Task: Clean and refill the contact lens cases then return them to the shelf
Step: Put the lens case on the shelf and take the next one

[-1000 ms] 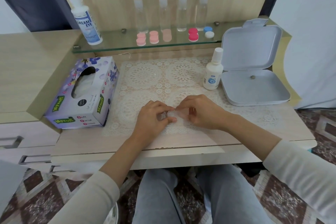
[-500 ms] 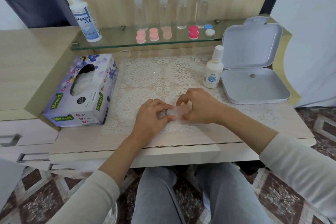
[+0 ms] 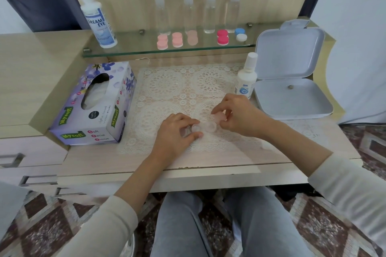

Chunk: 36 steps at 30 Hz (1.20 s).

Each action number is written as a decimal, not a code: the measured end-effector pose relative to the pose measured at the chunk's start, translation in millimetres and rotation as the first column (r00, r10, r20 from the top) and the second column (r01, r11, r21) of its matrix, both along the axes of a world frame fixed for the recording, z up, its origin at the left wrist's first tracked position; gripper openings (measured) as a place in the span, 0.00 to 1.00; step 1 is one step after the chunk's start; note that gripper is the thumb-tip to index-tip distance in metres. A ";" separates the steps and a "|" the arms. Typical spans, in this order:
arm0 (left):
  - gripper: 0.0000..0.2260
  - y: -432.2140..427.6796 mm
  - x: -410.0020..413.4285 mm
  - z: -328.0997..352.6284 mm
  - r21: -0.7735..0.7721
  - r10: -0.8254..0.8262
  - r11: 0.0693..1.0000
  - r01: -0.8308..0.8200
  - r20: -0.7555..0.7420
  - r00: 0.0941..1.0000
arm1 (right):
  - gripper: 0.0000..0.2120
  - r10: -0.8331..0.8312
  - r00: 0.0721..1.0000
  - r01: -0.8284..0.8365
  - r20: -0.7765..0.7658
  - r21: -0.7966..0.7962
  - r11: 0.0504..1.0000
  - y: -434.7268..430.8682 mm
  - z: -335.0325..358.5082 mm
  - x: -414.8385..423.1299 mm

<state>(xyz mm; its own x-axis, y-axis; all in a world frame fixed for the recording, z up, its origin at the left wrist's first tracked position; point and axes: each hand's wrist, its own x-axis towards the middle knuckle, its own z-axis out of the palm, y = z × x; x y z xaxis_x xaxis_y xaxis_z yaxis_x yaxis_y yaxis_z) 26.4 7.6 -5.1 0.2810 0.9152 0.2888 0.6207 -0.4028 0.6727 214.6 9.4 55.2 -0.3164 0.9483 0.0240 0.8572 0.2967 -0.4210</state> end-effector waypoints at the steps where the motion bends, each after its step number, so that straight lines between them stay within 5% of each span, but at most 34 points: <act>1: 0.13 0.0 -0.1 -0.2 -0.001 0.000 1.000 0.000 0.001 1.000 | 0.14 -0.002 1.000 0.002 0.017 -0.005 1.000 -1.4 -0.2 2.2; 9: 0.16 -2.0 0.1 1.5 -0.022 0.003 1.000 -0.003 0.008 1.000 | 0.10 -0.030 0.998 0.033 0.061 -0.042 0.999 -6.3 -8.8 9.5; 12: 0.16 -1.8 0.6 2.0 -0.026 0.006 1.000 -0.006 0.006 1.000 | 0.16 -0.046 0.996 0.049 0.075 -0.047 0.998 -4.1 -15.6 6.4; 15: 0.16 -1.8 0.7 2.8 -0.027 0.010 1.000 -0.010 -0.002 1.000 | 0.22 -0.070 0.997 0.071 -0.039 0.020 0.997 -6.7 -28.7 -0.7; 22: 0.16 -1.7 -0.4 3.9 -0.026 0.011 1.000 -0.011 -0.009 1.000 | 0.14 -0.138 0.950 0.172 -0.280 0.100 0.980 -10.3 -46.8 -9.8; 29: 0.23 -3.5 -1.3 3.7 -0.006 -0.003 1.000 0.003 0.007 1.000 | 0.12 -0.170 0.927 0.206 -0.335 0.074 0.976 -11.3 -41.7 -5.7; 36: 0.16 5.7 12.6 11.4 -0.038 -0.006 0.999 0.004 -0.038 0.999 | 0.13 -0.248 0.886 0.297 -0.392 0.069 0.952 -19.0 -15.7 33.5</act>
